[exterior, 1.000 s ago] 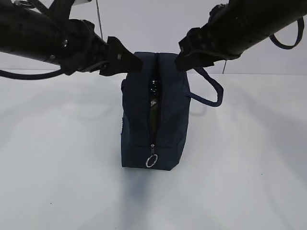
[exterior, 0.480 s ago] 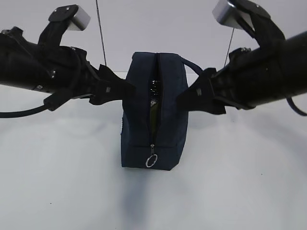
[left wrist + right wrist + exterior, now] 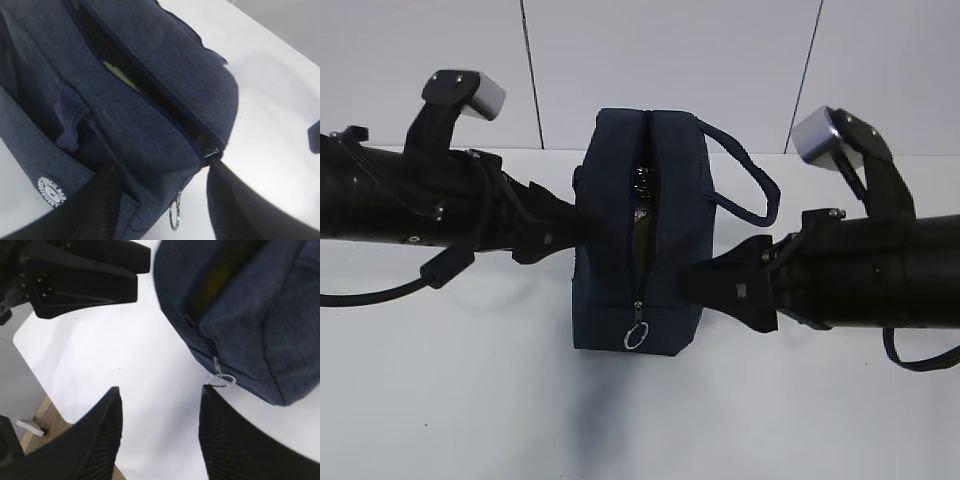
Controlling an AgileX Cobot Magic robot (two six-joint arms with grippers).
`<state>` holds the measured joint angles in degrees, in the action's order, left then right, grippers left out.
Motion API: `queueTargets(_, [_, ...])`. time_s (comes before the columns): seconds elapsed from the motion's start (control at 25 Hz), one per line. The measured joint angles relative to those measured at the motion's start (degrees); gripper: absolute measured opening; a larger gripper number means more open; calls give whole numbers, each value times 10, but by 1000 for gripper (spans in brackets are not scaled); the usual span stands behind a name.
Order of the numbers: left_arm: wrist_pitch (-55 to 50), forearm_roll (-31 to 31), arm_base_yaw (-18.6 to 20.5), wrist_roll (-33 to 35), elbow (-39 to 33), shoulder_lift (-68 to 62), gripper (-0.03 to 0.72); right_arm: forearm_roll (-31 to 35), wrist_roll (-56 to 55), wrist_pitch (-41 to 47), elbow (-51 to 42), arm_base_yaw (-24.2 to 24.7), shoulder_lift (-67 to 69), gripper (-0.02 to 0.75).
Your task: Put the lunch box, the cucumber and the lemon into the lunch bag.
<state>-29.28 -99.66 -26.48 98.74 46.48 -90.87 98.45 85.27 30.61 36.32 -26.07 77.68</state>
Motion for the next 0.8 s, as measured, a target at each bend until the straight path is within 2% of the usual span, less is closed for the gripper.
queueTargets(0.12, [-12,-23,0,25,0,-33,387,35,35,-4,-10,0,28,397])
queueTargets(0.28, [-30,-28,0,43,0,-59,384,46,48,-4,-10,0,75,397])
queueTargets(0.36, [-32,-28,0,45,0,-61,358,47,51,-4,-10,0,97,397])
queueTargets(0.44, [-37,-29,0,45,0,-61,293,47,55,2,-10,0,120,397])
queueTargets(0.6, [-52,-29,0,46,1,-62,74,49,63,22,-10,0,153,384])
queueTargets(0.68, [-60,-29,0,47,2,-64,29,49,63,26,-10,0,163,374])
queueTargets(0.8, [-61,-29,0,47,2,-64,14,50,68,30,-10,0,167,369])
